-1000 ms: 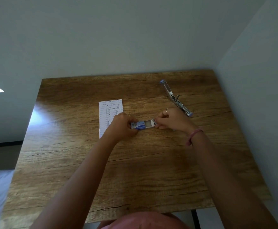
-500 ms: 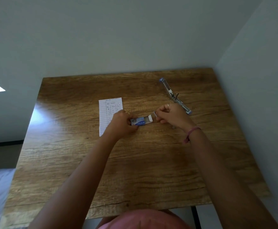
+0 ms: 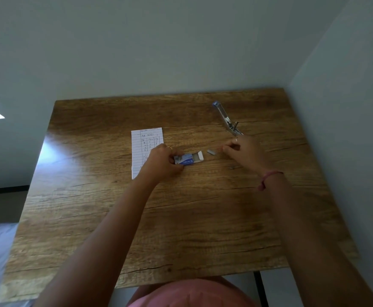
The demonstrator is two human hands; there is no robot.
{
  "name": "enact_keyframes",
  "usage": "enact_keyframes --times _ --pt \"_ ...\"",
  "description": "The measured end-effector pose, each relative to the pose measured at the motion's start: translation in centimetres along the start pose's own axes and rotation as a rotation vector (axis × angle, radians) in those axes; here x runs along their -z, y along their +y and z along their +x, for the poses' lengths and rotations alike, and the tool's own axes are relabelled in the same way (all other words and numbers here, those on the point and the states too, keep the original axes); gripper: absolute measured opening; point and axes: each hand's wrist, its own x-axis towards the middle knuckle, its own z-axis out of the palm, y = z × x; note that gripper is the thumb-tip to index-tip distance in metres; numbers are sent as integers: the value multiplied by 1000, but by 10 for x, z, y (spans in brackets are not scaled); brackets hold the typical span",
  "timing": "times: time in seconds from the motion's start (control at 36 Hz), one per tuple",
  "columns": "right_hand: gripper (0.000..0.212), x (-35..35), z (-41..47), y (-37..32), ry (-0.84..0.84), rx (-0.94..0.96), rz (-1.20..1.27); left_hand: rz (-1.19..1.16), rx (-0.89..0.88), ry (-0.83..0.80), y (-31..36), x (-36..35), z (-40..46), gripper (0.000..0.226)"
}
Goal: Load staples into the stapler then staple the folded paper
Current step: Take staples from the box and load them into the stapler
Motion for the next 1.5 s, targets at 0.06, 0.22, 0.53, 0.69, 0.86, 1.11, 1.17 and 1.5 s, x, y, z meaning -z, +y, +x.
enact_keyframes --times 0.06,0.22,0.53,0.69,0.86,1.11,1.17,1.5 --pt "17 6 -9 9 24 -20 23 1 -1 -3 0 0 0 48" --pt "19 15 -35 29 -91 -54 132 -21 -5 10 0 0 0 47" --pt "18 4 -33 30 -90 56 12 -20 -4 24 2 -1 -2 46" --pt "14 -3 -25 12 -62 128 -12 -36 8 28 1 0 -2 46" --pt "18 -30 -6 -22 -68 245 -35 -47 17 30 2 -1 -3 43" --pt "24 -39 4 -29 -51 200 -63 -50 21 28 2 -1 -3 44" --pt "22 -36 0 -24 -8 148 -30 -56 12 34 1 -1 -2 43" --pt "37 -53 -12 -24 -64 3 164 -14 20 14 3 -2 2 44"
